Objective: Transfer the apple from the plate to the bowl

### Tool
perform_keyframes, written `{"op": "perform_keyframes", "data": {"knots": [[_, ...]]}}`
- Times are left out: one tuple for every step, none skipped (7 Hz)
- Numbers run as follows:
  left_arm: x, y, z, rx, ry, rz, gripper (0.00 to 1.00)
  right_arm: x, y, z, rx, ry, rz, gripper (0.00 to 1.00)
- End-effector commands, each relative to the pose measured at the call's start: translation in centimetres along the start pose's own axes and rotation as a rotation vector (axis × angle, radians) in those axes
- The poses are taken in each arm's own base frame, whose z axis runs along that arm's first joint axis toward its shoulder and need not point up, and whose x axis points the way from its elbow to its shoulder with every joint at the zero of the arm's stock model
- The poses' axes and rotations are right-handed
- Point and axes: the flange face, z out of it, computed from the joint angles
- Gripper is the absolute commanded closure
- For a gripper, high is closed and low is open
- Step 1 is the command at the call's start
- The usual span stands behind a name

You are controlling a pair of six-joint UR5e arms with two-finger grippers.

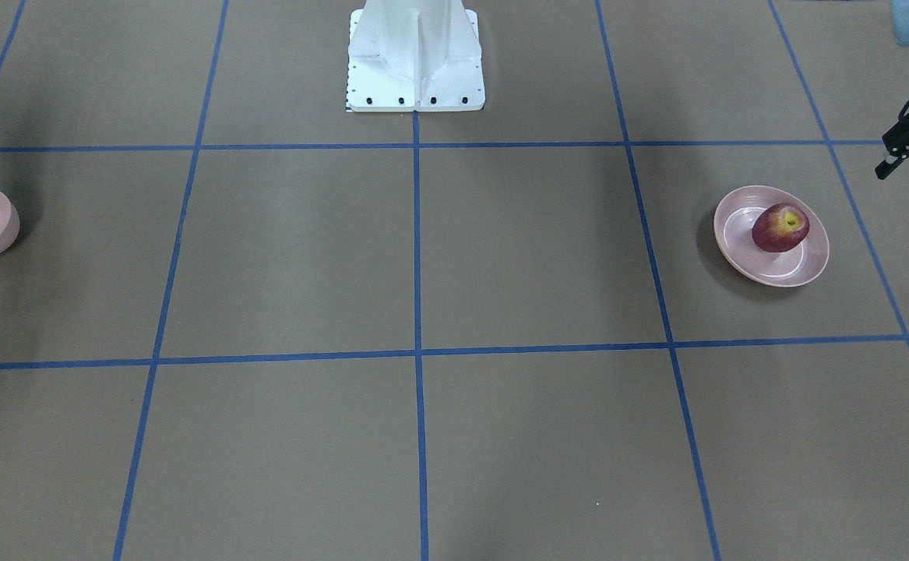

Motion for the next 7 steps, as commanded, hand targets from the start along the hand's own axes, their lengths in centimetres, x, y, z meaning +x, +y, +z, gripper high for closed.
{"op": "perform_keyframes", "data": {"knots": [[-0.4, 0.0, 0.1, 0.000, -0.007, 0.002, 0.01, -0.8, -0.1, -0.3, 0.012, -0.035, -0.024, 0.00], [-0.3, 0.2, 0.0, 0.001, -0.005, 0.002, 0.01, -0.5, 0.1, -0.1, 0.011, -0.031, -0.021, 0.00], [-0.2, 0.2, 0.0, 0.001, 0.000, -0.004, 0.01, -0.5, 0.2, 0.1, 0.006, -0.043, -0.017, 0.00], [-0.3, 0.2, 0.1, -0.002, 0.004, -0.007, 0.01, -0.1, 0.3, 0.4, 0.001, -0.038, -0.003, 0.00], [-0.5, 0.3, 0.3, -0.005, 0.004, -0.003, 0.01, 0.1, 0.2, 0.5, -0.002, -0.034, 0.002, 0.00], [-0.4, 0.3, 0.2, -0.002, 0.004, -0.001, 0.01, 0.5, 0.1, 1.0, -0.006, -0.037, 0.004, 0.00], [-0.2, 0.1, 0.3, -0.004, 0.004, -0.006, 0.01, 0.4, 0.2, 0.9, 0.048, -0.051, -0.051, 0.00]]}}
